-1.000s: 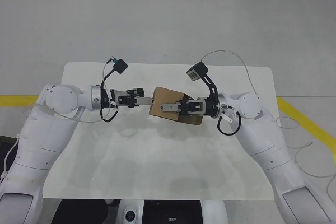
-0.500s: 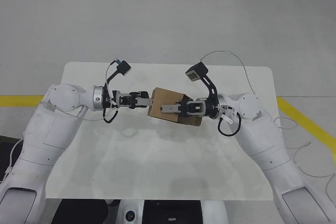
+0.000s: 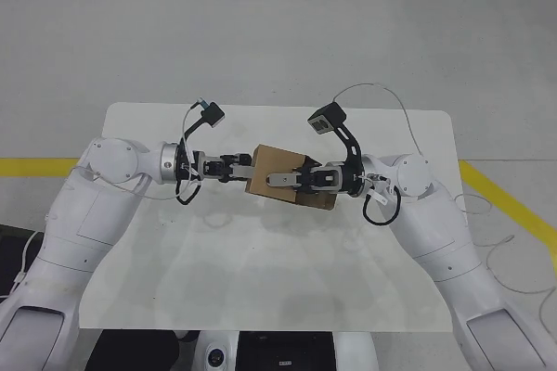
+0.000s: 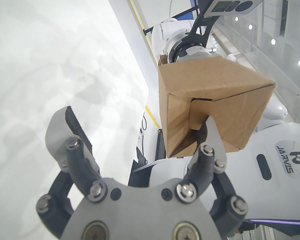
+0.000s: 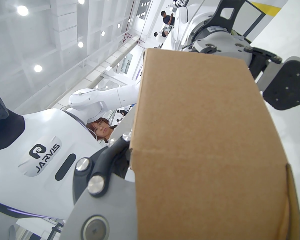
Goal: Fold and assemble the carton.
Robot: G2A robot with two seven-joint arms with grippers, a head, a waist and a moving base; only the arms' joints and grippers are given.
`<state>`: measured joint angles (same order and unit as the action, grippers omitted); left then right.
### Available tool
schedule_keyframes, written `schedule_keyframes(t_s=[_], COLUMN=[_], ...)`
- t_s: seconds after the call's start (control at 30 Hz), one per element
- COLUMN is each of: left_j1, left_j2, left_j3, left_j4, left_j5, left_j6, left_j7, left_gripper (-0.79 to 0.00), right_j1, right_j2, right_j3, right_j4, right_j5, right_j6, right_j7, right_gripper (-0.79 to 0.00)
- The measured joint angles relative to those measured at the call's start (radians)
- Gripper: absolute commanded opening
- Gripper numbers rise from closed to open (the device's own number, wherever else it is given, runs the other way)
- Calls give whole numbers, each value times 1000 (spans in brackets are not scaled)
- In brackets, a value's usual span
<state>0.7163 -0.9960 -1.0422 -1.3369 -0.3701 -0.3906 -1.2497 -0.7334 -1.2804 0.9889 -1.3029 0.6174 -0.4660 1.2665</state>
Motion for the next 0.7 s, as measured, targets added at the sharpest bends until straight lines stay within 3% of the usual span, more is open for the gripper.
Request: schedule_keyframes(t_s=[0.7], left_j1=[-1], left_j2=[-4], left_j3=[6], left_j4=[-4], left_j5=[-4], left_j6=[-3], left_j7=[-9], left_gripper=[0], right_j1=[4], right_j2=[-6], right_j3=[-4], right_j4=[24], right_j5=[3], right_j6=[-4], right_j7=[6], right_gripper=[-785])
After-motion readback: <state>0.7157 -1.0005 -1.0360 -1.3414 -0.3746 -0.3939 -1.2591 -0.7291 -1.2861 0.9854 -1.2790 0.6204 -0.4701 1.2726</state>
